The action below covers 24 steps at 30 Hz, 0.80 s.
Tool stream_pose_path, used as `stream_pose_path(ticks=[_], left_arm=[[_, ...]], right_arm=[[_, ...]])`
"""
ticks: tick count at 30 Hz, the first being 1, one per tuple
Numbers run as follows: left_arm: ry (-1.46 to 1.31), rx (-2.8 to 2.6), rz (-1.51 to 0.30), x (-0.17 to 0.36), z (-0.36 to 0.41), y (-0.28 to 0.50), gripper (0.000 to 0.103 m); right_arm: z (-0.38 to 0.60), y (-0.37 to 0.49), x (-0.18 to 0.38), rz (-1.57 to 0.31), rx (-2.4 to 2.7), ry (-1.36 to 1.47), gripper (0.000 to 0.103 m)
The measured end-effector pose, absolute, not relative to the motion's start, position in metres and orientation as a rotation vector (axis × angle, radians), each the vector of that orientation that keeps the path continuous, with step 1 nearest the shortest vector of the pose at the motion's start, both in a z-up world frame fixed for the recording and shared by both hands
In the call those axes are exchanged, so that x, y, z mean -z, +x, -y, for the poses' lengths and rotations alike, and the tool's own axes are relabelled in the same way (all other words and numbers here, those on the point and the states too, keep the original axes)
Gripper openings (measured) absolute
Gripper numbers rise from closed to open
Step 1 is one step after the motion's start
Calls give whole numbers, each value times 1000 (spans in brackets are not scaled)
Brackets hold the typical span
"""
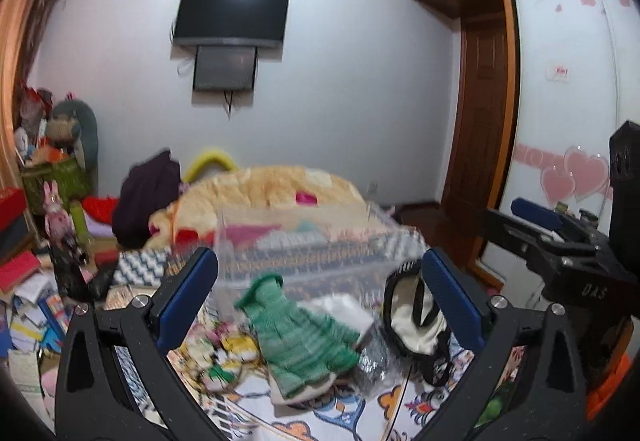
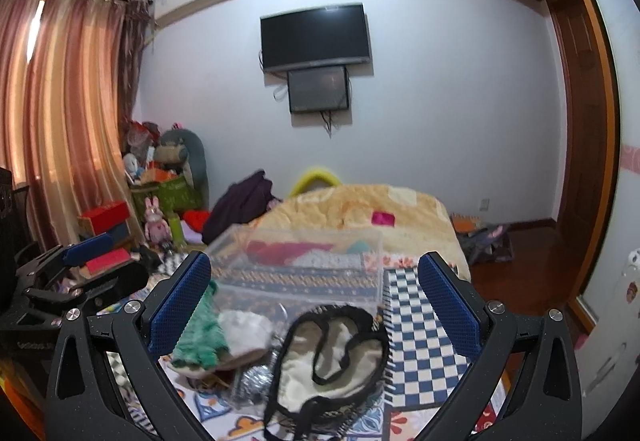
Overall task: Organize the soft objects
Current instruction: 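Grasp the green knit sock with the left tool while the right tool grasps the black-strapped white bag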
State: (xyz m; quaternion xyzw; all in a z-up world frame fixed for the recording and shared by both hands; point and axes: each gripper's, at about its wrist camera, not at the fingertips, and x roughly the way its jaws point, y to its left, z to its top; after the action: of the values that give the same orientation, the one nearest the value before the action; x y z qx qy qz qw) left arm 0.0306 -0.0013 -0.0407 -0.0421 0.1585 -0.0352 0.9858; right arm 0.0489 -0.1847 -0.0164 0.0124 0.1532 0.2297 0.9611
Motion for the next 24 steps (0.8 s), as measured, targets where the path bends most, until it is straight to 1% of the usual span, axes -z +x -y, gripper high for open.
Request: stream_pose_path(ticks=[5, 6, 7, 9, 13, 15, 17, 19, 21, 23, 24], left_arm=[[-119, 48, -419, 70, -4, 55, 103], [-123, 44, -427, 75, -6, 57, 101], [-125, 36, -436, 78, -7, 60, 97], [-128, 33, -464, 86, -10, 66, 91], [-150, 41, -509, 99, -14, 77, 84], [-161, 48, -527, 104, -16, 81, 80], [-172, 55, -543, 109, -18, 84, 77], [-191, 81, -559, 113, -21, 85, 69], [-207, 99, -574, 117, -22, 86, 66], [-205, 106, -578, 119, -21, 86, 61], [-202, 110, -579, 120, -19, 85, 55]], right_arm=[[184, 66, 39, -399, -469, 17, 103], [185, 68, 43, -411, -465, 14, 103], [186, 70, 47, -426, -463, 12, 103], [189, 76, 56, -461, -459, 14, 103], [197, 91, 72, -532, -450, 38, 102], [200, 94, 79, -560, -443, 42, 96], [202, 97, 84, -589, -443, 42, 87], [201, 99, 86, -607, -444, 43, 83], [202, 100, 88, -618, -456, 52, 75], [203, 101, 89, -625, -468, 53, 66], [201, 103, 88, -627, -472, 50, 64]])
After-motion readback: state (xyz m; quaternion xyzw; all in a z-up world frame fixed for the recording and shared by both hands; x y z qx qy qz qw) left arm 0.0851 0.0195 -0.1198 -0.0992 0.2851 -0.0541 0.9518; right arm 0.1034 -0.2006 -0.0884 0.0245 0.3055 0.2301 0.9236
